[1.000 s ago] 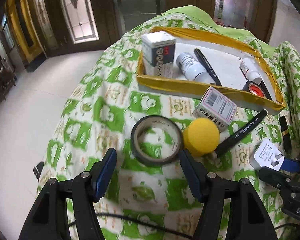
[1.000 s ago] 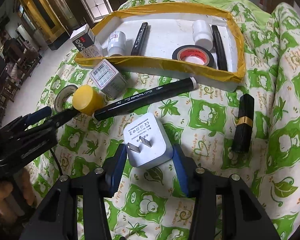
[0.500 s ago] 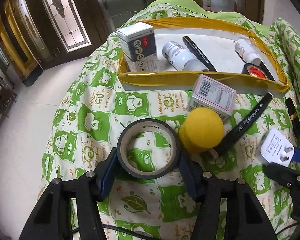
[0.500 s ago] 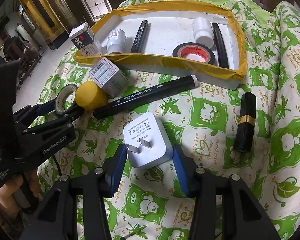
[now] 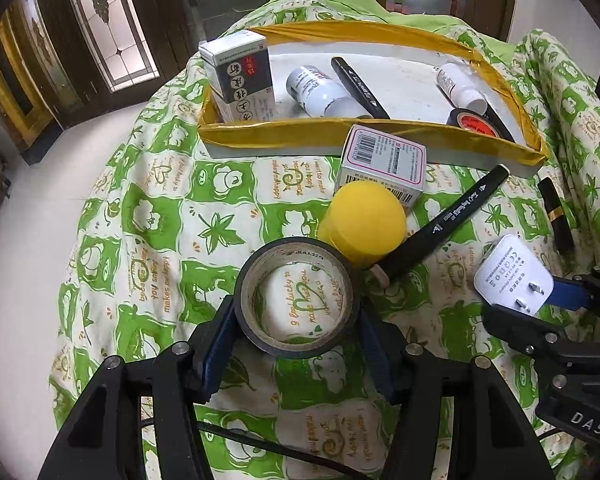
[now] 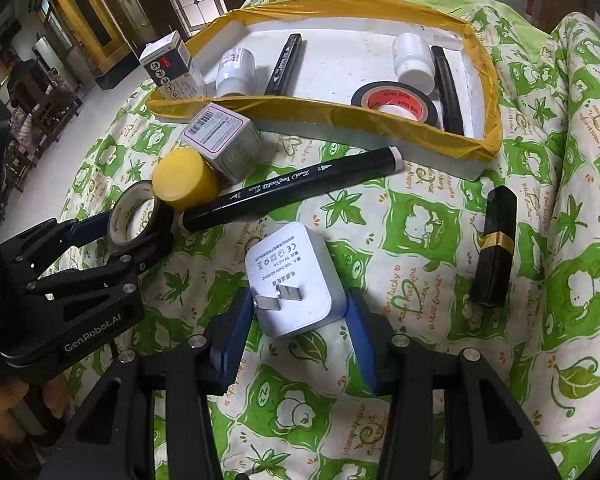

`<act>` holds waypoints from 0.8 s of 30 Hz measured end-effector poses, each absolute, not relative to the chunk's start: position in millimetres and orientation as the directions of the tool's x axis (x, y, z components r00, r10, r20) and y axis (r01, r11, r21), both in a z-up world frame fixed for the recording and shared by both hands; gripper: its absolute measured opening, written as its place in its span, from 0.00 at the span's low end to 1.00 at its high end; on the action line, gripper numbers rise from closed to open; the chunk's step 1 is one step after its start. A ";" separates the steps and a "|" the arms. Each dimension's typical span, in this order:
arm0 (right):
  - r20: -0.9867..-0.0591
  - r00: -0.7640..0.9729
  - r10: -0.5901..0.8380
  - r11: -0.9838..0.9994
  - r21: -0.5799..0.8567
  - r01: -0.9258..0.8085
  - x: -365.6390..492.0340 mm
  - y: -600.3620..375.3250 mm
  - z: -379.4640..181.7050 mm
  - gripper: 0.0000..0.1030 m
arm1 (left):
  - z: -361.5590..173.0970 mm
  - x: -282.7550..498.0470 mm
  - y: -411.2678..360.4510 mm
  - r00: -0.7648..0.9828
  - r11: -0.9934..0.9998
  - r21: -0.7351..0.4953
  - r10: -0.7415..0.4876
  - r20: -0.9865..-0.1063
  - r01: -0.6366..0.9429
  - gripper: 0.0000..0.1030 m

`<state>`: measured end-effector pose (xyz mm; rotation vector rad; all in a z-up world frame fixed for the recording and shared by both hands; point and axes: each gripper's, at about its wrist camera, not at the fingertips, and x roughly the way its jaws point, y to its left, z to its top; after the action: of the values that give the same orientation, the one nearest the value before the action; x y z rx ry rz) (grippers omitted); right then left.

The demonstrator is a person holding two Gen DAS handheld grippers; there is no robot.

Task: Organize rigid objects
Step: 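Lift the plug adapter and tape roll off the bed with both tools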

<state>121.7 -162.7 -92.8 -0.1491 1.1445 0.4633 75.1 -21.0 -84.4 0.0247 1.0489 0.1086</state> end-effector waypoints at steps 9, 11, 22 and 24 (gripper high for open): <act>-0.892 0.360 0.273 0.896 0.100 -0.432 119.6 -162.7 -89.8 0.33 | -75.3 67.5 -41.1 0.543 0.986 0.157 0.160 -0.825 -0.052 0.60; -0.883 0.366 0.295 0.892 0.117 -0.436 118.5 -163.9 -85.8 0.29 | -73.5 65.5 -45.3 0.550 0.985 0.166 0.162 -0.819 -0.044 0.60; -0.874 0.312 0.373 0.887 0.238 -0.396 125.3 -178.8 -87.7 0.31 | -69.3 68.9 -29.0 0.552 0.992 0.107 0.129 -0.824 -0.071 0.60; -0.873 0.317 0.370 0.891 0.238 -0.386 125.4 -180.7 -87.5 0.34 | -68.7 68.8 -27.8 0.553 0.992 0.099 0.123 -0.824 -0.073 0.60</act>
<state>125.3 -180.7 -87.5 -0.0152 1.1451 0.4975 68.8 -27.8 -68.7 0.0551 0.9787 0.1158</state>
